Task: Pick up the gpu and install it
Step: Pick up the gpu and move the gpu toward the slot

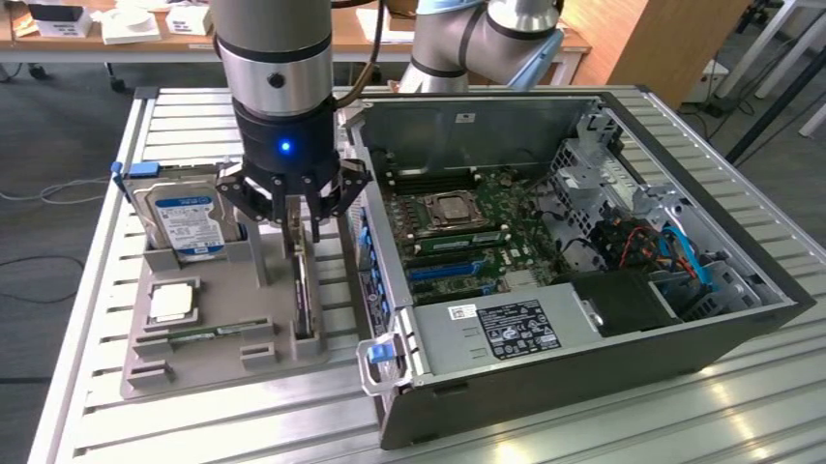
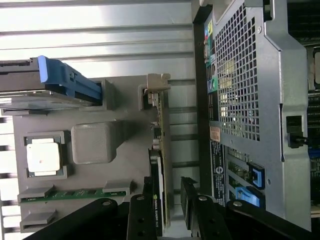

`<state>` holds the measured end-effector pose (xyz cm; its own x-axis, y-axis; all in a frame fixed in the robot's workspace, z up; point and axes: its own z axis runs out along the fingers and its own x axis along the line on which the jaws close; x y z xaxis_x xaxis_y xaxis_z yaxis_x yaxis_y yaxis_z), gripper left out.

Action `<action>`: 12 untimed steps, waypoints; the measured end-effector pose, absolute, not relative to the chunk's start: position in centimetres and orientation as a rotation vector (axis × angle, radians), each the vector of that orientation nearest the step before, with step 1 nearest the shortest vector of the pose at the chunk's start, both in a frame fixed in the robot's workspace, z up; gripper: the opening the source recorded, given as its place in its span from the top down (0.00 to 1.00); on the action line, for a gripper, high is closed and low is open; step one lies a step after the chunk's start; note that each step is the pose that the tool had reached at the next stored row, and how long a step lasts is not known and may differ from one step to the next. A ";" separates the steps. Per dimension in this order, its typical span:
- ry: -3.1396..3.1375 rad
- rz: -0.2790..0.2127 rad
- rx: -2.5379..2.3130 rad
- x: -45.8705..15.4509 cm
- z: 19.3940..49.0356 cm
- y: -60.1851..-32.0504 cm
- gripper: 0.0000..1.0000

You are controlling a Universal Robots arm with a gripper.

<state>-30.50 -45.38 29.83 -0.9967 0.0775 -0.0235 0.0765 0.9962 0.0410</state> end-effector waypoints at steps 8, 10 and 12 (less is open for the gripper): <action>3.113 0.063 0.120 -31.1 29.8 -45.4 0.64; 3.113 0.063 0.120 -31.4 29.8 -45.4 0.64; 3.113 0.063 0.120 -31.4 29.8 -45.4 0.64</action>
<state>-31.37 -45.38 29.76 -0.9967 0.0774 -0.0236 0.0763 0.9962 0.0415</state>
